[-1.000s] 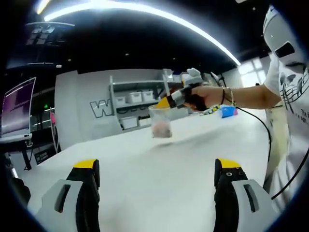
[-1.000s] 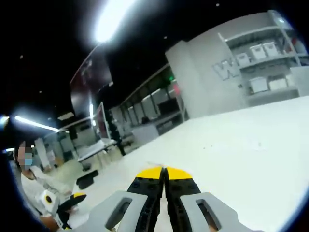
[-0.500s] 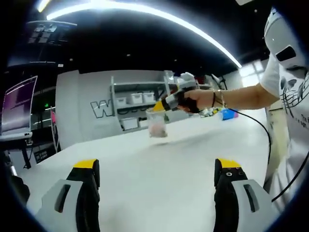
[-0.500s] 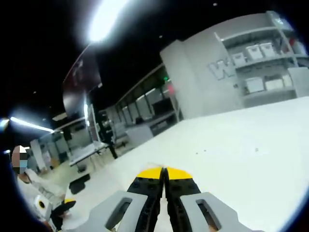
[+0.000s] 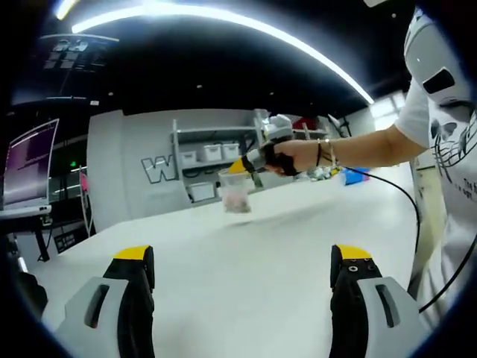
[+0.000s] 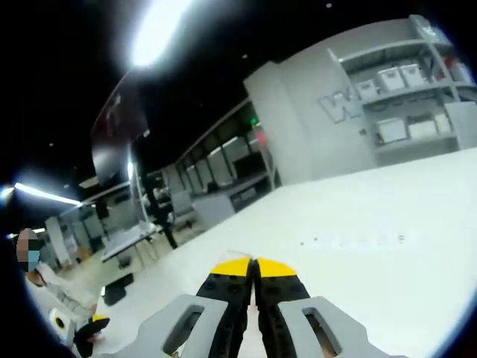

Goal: Open the resealable bag by pulling the two sides of the seal apart until the entire bag opening is separated and visibly accessible.

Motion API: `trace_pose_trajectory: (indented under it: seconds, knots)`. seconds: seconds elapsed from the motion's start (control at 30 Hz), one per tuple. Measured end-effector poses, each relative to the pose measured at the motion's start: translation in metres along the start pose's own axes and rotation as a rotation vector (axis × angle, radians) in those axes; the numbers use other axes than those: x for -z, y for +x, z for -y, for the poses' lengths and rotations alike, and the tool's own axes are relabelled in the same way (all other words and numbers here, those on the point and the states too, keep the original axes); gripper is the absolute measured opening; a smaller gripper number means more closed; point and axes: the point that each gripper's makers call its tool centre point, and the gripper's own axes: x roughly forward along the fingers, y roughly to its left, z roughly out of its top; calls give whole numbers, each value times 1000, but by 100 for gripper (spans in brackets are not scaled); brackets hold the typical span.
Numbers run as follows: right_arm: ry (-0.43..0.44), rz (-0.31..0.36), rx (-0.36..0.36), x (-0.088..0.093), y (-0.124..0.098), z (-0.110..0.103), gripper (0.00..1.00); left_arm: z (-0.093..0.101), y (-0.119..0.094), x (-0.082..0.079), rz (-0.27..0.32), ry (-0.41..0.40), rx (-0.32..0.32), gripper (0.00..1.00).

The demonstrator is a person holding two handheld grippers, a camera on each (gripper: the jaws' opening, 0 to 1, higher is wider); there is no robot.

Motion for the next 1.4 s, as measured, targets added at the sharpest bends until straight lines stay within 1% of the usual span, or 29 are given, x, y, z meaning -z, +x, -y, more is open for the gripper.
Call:
trace_pose_trajectory:
  seconds: [0.53, 0.73, 0.83, 1.0, 1.13, 1.4]
  knots:
    - [11, -6, 40, -5, 26, 21, 0, 1, 0, 0, 3, 4, 3, 97]
    - [30, -13, 51, -3, 34, 29, 0, 1, 0, 0, 2, 7, 3, 97]
    - [30, -12, 60, -3, 35, 31, 0, 1, 0, -1, 7, 4, 2, 97]
    - [35, -19, 73, -2, 41, 37, 0, 2, 0, 1, -2, 14, 3, 97]
    - [34, -25, 79, -2, 45, 40, 0, 0, -1, 0, 6, 12, -2, 96]
    - [59, -26, 98, -3, 58, 52, 0, 1, 0, 1, 0, 23, -2, 96]
